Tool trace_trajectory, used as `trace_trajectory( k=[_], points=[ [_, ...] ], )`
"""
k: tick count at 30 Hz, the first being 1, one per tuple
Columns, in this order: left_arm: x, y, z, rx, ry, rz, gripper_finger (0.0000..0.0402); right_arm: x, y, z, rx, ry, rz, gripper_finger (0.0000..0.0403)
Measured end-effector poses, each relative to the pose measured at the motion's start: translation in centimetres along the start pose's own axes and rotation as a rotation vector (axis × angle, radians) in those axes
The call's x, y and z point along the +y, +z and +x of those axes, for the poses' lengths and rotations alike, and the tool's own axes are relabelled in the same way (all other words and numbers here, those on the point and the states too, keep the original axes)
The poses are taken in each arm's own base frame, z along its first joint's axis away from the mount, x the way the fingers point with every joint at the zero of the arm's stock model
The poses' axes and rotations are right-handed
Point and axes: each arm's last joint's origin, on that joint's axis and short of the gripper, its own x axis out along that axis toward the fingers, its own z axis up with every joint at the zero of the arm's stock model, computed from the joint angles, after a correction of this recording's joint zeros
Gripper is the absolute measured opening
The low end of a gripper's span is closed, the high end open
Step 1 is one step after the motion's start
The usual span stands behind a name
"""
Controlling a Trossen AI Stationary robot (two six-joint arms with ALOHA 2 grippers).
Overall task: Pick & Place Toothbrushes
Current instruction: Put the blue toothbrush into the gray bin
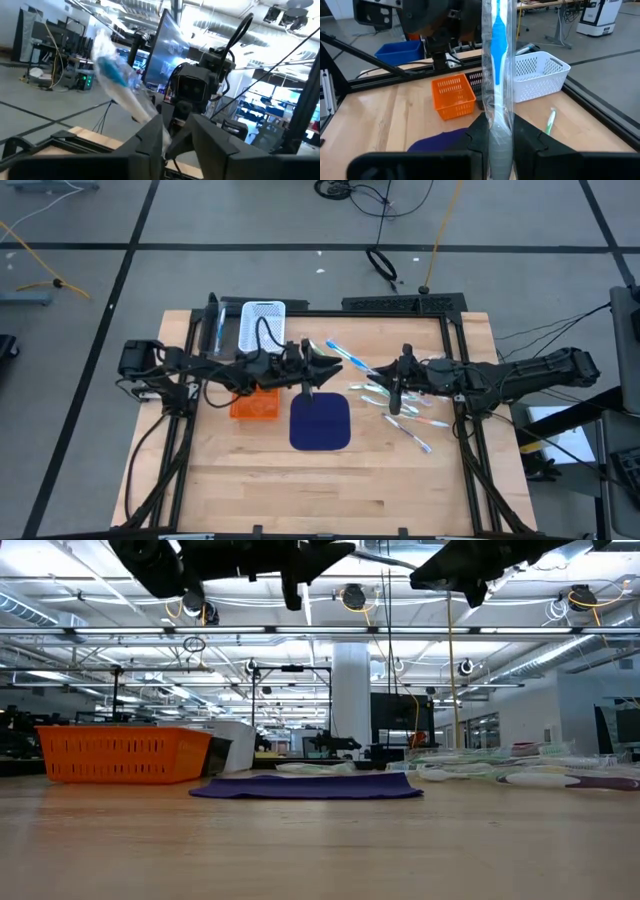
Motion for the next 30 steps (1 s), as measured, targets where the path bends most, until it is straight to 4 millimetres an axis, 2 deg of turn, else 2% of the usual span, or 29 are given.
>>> trace_trajectory(
  k=[5, 10, 16, 25, 30],
  points=[
    [0.0, 0.2, 0.0, -0.022, 0.011, -0.019, 0.0175, 0.0, 0.0, 0.0, -0.002, 0.0, -0.002, 0.004],
    [0.1, 0.2, 0.0, -0.035, 0.058, -0.027, 0.0204, 0.1, -0.1, 0.4, -0.002, -0.007, -0.003, 0.004],
    [0.2, 0.1, 0.0, -0.02, 0.067, -0.035, 0.0207, 0.4, -0.1, 1.4, -0.037, -0.004, -0.028, 0.0039],
    [0.2, -0.2, 0.0, 0.008, 0.077, -0.043, 0.0207, 0.5, 0.9, 1.1, -0.124, -0.004, -0.048, 0.0012],
    [0.1, 0.0, 0.0, -0.023, 0.08, -0.047, 0.0207, 1.0, 0.3, 1.7, -0.093, 0.012, -0.053, 0.0012]
  ],
)
